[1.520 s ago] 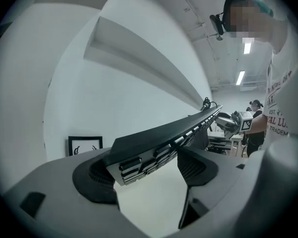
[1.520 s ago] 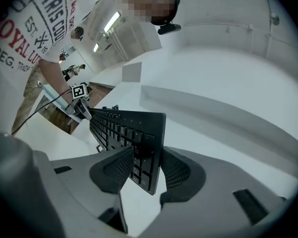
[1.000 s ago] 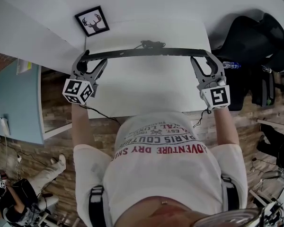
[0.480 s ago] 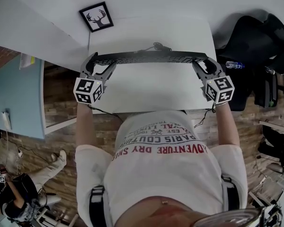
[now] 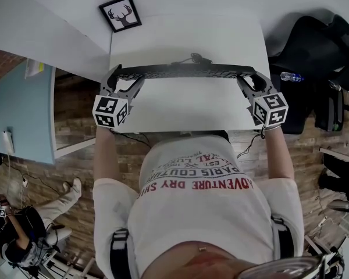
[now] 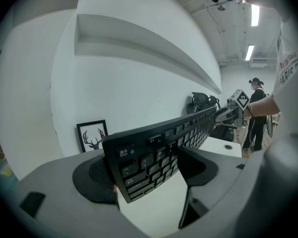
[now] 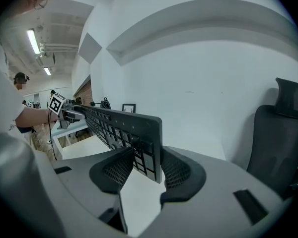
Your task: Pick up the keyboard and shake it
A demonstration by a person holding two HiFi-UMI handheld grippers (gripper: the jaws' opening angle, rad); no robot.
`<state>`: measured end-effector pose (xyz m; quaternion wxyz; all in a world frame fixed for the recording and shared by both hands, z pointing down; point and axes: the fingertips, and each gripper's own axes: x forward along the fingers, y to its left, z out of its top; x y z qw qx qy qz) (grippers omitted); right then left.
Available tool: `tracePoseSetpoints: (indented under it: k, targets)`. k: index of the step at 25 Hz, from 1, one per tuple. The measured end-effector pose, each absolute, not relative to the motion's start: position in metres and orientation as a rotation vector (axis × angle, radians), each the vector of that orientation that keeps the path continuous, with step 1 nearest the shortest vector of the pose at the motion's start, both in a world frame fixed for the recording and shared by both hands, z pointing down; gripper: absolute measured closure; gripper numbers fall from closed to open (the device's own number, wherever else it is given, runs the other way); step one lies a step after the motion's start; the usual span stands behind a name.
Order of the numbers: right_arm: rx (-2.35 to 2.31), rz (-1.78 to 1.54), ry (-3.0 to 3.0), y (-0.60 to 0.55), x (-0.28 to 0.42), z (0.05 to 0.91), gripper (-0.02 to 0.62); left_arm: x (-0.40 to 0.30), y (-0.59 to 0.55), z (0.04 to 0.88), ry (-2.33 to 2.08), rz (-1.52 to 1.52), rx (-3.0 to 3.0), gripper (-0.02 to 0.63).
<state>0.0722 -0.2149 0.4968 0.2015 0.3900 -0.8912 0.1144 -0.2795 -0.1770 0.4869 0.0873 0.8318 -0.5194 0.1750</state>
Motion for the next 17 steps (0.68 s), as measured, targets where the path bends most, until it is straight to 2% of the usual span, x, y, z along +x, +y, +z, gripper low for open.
tracePoseSetpoints:
  k: [17]
  targets:
    - [1.062, 0.354, -2.472, -0.196, 0.077, 0.508, 0.407, -0.274, -0.155, 0.503, -1.526, 0.530, 2.430, 0.245]
